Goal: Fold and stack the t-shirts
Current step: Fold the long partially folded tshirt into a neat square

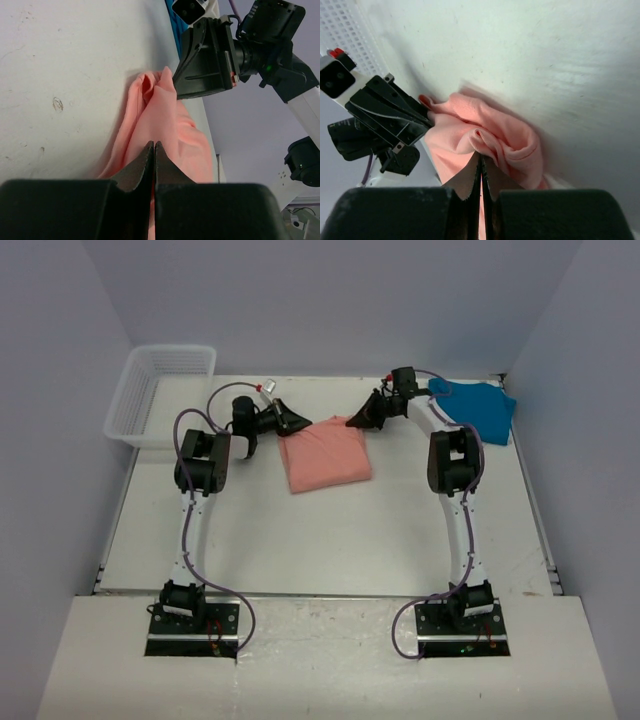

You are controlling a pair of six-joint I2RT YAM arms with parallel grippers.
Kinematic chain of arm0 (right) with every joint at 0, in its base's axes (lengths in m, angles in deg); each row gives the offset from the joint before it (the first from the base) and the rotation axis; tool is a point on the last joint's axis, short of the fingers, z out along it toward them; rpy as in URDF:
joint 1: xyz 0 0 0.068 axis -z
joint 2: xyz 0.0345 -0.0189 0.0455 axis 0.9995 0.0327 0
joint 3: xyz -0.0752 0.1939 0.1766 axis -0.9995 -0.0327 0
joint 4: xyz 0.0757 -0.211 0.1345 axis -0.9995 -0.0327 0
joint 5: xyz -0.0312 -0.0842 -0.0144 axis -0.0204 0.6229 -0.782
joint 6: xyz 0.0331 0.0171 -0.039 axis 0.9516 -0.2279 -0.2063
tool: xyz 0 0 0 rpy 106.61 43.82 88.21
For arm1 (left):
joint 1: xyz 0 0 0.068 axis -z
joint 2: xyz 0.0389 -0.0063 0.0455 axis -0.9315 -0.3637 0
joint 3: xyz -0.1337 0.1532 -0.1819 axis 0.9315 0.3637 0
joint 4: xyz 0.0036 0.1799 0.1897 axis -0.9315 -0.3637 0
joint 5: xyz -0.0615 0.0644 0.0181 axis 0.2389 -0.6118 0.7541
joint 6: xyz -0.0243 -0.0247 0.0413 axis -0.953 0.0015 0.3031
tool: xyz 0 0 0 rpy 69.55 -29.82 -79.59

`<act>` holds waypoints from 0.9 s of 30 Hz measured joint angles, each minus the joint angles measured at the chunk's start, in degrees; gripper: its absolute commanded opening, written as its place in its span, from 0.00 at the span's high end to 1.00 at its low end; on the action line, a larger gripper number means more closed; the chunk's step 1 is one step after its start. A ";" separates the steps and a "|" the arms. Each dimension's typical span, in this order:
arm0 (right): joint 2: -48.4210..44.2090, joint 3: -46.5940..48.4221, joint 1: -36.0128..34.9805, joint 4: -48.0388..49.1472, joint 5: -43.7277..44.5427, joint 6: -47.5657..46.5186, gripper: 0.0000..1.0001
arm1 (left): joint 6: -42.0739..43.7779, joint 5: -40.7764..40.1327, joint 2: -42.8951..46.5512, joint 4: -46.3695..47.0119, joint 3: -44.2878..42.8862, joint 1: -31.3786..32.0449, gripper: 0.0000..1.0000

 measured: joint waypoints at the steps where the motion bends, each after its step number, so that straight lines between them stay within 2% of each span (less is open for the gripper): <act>1: 0.20 0.11 0.37 0.48 -0.17 0.26 1.00 | 0.02 0.04 0.13 0.07 0.22 0.00 1.00; 3: 0.39 0.24 0.96 0.96 -0.92 0.50 1.00 | 0.00 0.15 0.28 0.22 0.57 0.00 1.00; 6: 0.66 0.85 1.49 1.27 -1.53 0.35 0.93 | 0.37 0.79 0.42 0.15 0.63 0.00 1.00; 7: 0.72 1.03 1.53 1.49 -1.64 0.09 0.83 | 0.66 0.98 0.48 0.02 0.63 0.00 1.00; 9: 0.72 1.05 1.53 2.08 -2.23 -0.79 0.76 | 1.42 1.36 0.63 -0.46 0.55 0.02 1.00; 10: 0.72 1.05 1.51 2.45 -2.84 -1.60 0.68 | 1.79 1.70 0.70 -0.92 0.26 0.02 1.00; 13: 0.61 1.07 1.44 3.23 -3.63 -4.59 0.60 | 3.02 2.78 0.70 -2.97 -1.60 0.02 0.99; 15: 0.24 1.14 1.36 3.19 -4.02 -6.93 0.58 | 4.07 3.67 0.70 -5.31 -4.24 0.02 0.98; 21: -6.10 0.70 1.11 1.09 -4.15 -14.38 0.53 | 10.60 5.33 1.40 -14.60 -17.70 0.04 0.79; 23: -10.80 -0.33 1.11 0.22 -4.13 -16.55 0.52 | 12.15 5.35 2.64 -16.79 -20.81 0.02 0.67; 25: -15.82 -2.03 1.11 0.04 -4.17 -18.16 0.56 | 13.22 5.31 4.70 -18.27 -22.16 0.00 0.64; 26: -18.62 -3.80 1.11 0.55 -4.26 -18.75 0.69 | 13.55 5.22 5.86 -19.04 -22.34 0.00 0.66; 27: -21.99 -6.49 1.11 1.03 -4.31 -19.21 1.00 | 13.55 5.14 7.10 -19.91 -22.34 0.00 0.72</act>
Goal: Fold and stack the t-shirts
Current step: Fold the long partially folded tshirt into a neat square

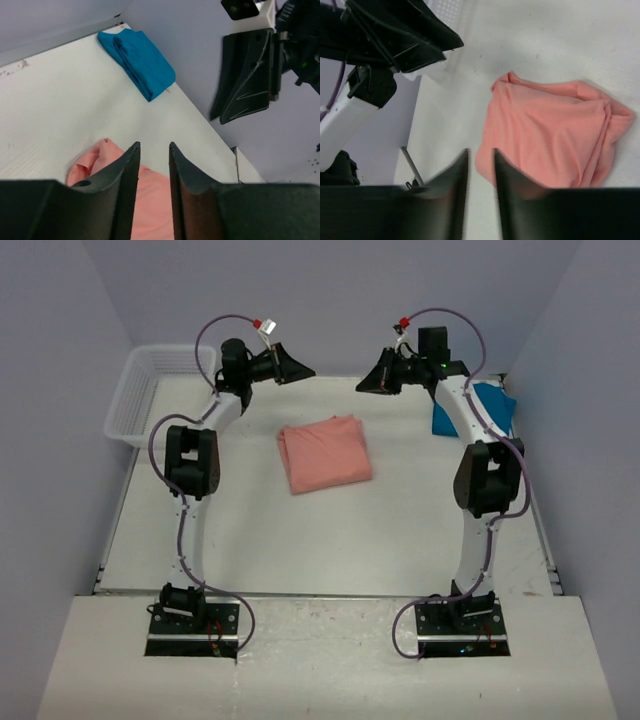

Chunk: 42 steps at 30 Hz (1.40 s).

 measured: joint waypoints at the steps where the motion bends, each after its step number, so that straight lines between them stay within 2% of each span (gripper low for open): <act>1: -3.91 -3.45 0.00 0.28 -0.02 0.22 1.00 | 0.07 -0.33 1.40 -0.39 0.46 0.04 0.92; 2: -5.73 -5.09 -0.02 0.35 -0.09 0.22 1.00 | -0.15 -0.39 2.56 -1.01 1.25 0.07 1.00; 6: -10.80 -14.95 -0.68 3.32 0.02 1.40 1.00 | 1.09 -3.06 7.37 -3.45 8.46 0.92 1.00; 12: -7.80 -26.29 -3.61 4.44 0.13 3.13 1.00 | 3.34 -5.42 6.93 -8.50 18.62 6.19 1.00; 20: -4.61 -29.00 -6.19 6.03 0.17 4.48 1.00 | 3.96 -5.88 2.95 -7.65 20.85 13.16 1.00; 34: -0.11 -30.58 -7.65 7.10 0.46 11.41 1.00 | 0.66 -3.78 -5.42 -1.88 15.65 11.67 1.00; 38: -0.22 -33.22 -8.26 7.91 1.57 13.18 1.00 | -0.61 -3.56 -5.25 1.86 17.92 11.58 1.00; 42: -0.55 -37.29 -8.90 10.12 1.31 15.28 1.00 | -1.62 -3.45 -2.86 6.80 24.04 11.56 1.00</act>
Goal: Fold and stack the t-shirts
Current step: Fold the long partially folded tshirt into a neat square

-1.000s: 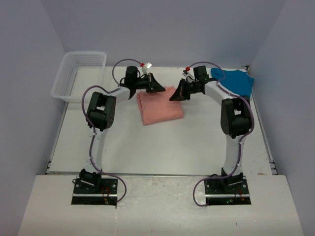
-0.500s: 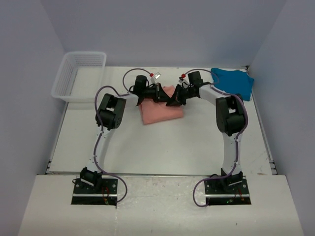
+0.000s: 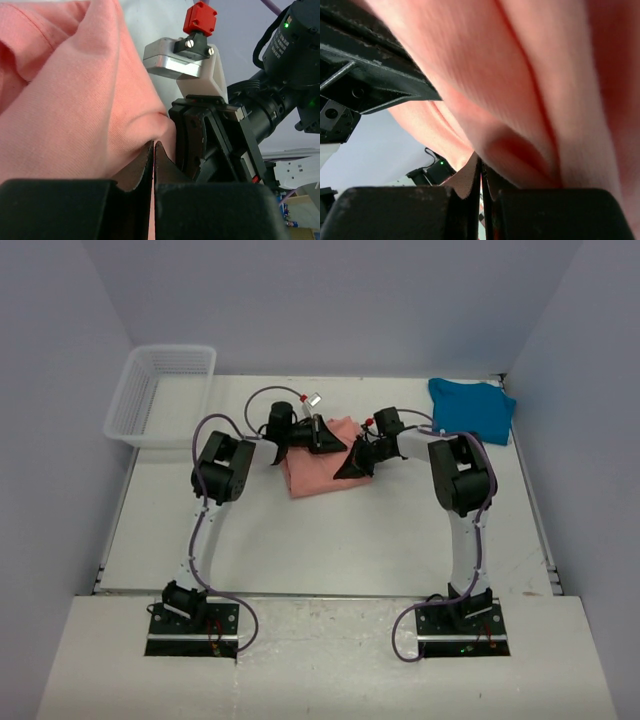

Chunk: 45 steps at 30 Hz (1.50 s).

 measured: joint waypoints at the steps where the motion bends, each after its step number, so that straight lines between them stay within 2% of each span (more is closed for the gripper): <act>1: -0.48 -1.01 -0.15 0.66 -0.09 0.52 1.00 | 0.00 0.00 0.72 0.83 1.62 0.00 1.00; 9: -5.03 -9.16 -3.37 4.07 0.52 3.56 1.00 | 0.22 -1.07 8.31 4.24 16.22 0.02 1.00; 22: -17.31 -30.56 -12.57 22.40 4.96 11.89 1.00 | 2.67 -0.90 14.36 3.76 26.80 1.42 1.00; 30: -20.55 -34.75 -23.56 21.97 9.99 13.00 1.00 | 6.47 -1.57 15.85 -0.04 27.39 1.57 1.00; 36: -25.70 -33.20 -30.36 15.08 17.11 7.15 1.00 | 11.19 -3.34 17.77 -6.36 26.45 2.38 1.00; 38: -29.97 -32.37 -33.68 11.65 20.90 4.98 0.95 | 13.70 -5.05 19.63 -10.38 26.10 2.93 0.96; 39: -32.81 -31.89 -35.15 9.62 22.69 3.98 0.85 | 14.86 -5.70 20.72 -12.13 26.08 3.19 0.93; 40: -35.56 -31.26 -36.35 7.58 24.26 3.21 0.80 | 15.82 -6.47 22.10 -13.99 26.08 3.37 0.82; 41: -38.47 -30.16 -37.20 5.27 26.05 2.21 0.65 | 16.81 -7.37 23.65 -15.98 26.03 3.56 0.77; 44: -44.52 -25.33 -36.65 -1.25 31.19 -1.01 0.39 | 19.15 -9.49 28.13 -22.05 23.54 4.00 0.61; 45: -45.77 -23.76 -35.78 -2.54 32.48 -2.08 0.38 | 19.76 -10.05 29.57 -23.93 21.75 4.02 0.57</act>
